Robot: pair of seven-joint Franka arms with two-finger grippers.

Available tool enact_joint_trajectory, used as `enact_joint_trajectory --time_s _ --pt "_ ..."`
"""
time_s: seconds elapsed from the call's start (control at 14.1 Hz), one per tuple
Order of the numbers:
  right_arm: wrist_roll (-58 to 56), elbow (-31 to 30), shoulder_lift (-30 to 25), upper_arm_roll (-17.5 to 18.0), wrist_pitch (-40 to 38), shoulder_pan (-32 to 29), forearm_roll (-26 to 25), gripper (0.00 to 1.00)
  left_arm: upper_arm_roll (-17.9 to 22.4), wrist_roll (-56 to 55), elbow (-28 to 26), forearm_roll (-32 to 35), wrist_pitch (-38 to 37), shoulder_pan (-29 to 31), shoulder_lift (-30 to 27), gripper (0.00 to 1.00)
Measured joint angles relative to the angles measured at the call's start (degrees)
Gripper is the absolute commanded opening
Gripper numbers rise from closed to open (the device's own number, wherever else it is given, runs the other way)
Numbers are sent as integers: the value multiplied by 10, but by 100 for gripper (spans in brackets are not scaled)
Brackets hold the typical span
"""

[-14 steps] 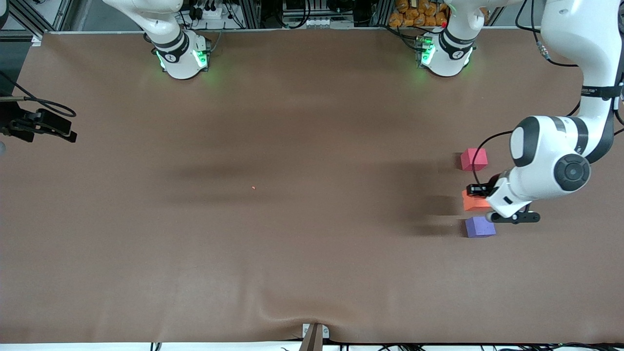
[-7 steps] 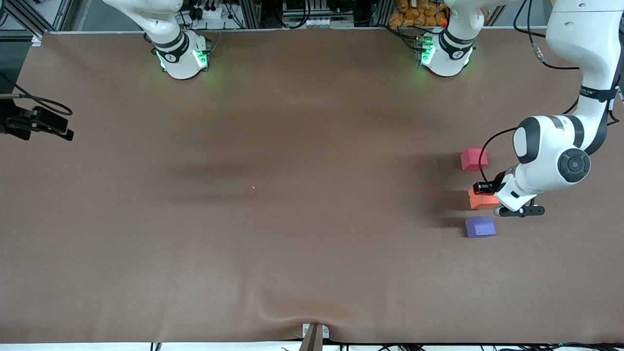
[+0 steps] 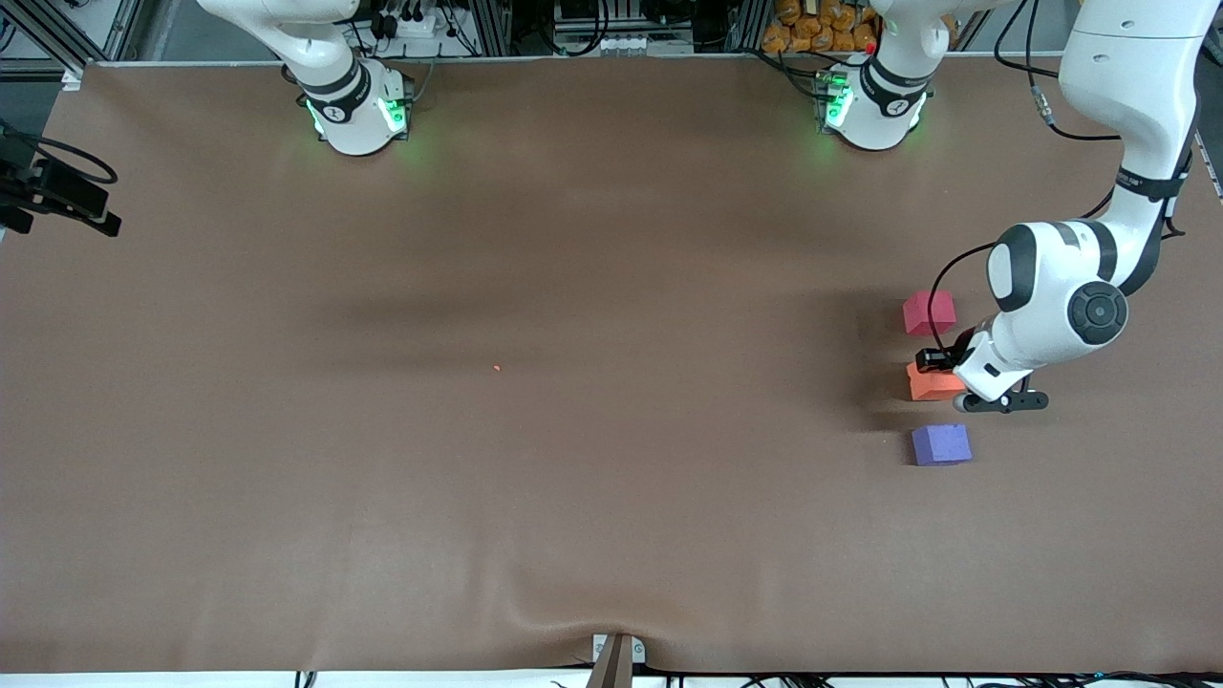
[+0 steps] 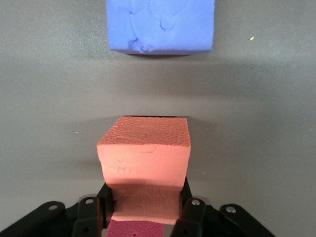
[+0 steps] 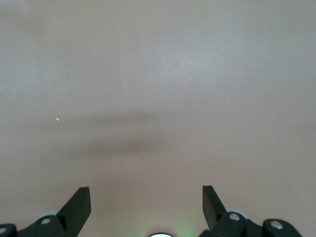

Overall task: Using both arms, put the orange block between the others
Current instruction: 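Carry the orange cube with the left gripper toward the pink cube, then set the orange cube between pink and blue cubes, open left gripper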

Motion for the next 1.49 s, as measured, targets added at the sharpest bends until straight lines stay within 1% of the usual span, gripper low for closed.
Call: enact_joint_trajectory --time_s 0.14,0.5,0.57,0.64,0.71,1.0,1.14,1.21,1.35,1.49 --pt "0 -4 0 -6 0 6 0 100 0 7 -1 3 0 0 0 0" --pt "1 -5 0 -7 3 16 1 100 0 8 -6 18 0 0 0 0" --pt "1 -5 0 -7 3 17 1 100 0 8 -7 18 0 0 0 17" --pt "1 -5 0 -7 3 17 1 100 0 8 -7 18 0 0 1 53" --pt "1 -5 0 -7 3 17 1 100 0 8 -7 18 0 0 1 100" --pt "1 -5 0 -7 4 17 1 100 -1 8 3 18 5 0 3 100" --pt "1 -7 0 -7 5 17 1 100 -5 8 27 18 1 -1 1 100" --pt "1 -8 0 -7 5 17 1 100 -9 7 48 18 -17 0 -3 100" --pt "1 -9 0 -8 5 17 1 100 -31 -22 111 18 -101 0 -20 100" --pt "1 -10 1 -9 5 17 1 100 -66 -79 186 18 -203 -1 -43 100"
